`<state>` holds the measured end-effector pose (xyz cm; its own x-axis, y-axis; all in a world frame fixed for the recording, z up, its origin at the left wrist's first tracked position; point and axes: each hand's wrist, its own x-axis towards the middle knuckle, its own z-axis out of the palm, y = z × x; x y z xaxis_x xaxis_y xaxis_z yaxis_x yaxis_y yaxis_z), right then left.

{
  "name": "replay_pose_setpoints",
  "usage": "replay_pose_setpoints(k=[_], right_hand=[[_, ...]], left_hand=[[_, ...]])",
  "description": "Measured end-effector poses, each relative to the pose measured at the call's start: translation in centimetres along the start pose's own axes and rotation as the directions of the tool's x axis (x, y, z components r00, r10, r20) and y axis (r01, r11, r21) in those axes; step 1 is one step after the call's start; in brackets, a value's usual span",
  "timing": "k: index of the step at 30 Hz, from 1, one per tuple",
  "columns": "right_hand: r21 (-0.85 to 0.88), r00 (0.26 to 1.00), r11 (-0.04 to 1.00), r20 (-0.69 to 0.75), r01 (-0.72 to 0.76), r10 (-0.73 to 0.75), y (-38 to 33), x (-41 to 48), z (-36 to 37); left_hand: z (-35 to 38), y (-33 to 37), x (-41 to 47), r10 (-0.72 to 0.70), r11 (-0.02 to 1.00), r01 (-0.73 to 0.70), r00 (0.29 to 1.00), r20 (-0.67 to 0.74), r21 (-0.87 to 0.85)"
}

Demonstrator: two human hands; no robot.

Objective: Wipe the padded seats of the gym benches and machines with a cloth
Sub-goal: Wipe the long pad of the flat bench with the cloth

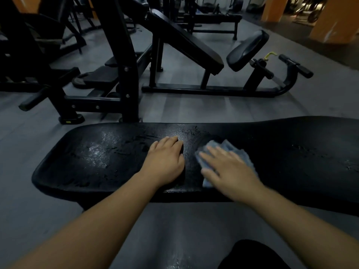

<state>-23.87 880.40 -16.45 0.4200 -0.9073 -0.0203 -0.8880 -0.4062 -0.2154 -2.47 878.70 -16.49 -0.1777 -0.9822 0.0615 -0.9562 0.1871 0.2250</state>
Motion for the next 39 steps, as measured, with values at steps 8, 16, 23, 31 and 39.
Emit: replay_pose_setpoints(k=[8,16,23,31,39], right_hand=[[0.011,0.999,0.999,0.015,-0.044,0.044,-2.5,8.5,0.4],[-0.062,0.980,0.979,0.009,-0.196,0.197,2.5,12.3,-1.1],[-0.004,1.000,1.000,0.006,-0.001,0.001,1.0,7.9,0.0],[-0.037,0.983,0.984,0.043,-0.176,0.178,2.5,8.9,-1.3],[-0.039,0.995,0.995,0.032,-0.096,0.097,7.9,1.2,-1.9]], left_hand=[[-0.2,0.7,1.7,-0.005,1.000,0.005,1.000,0.013,-0.017],[0.2,1.0,2.2,0.005,0.999,-0.005,1.000,0.019,0.031],[0.5,2.2,3.5,-0.062,0.998,0.061,0.996,0.059,0.028],[1.3,4.0,1.8,0.001,1.000,-0.001,0.999,0.032,0.017],[1.6,5.0,1.0,-0.039,0.999,0.040,0.999,-0.008,0.036]])
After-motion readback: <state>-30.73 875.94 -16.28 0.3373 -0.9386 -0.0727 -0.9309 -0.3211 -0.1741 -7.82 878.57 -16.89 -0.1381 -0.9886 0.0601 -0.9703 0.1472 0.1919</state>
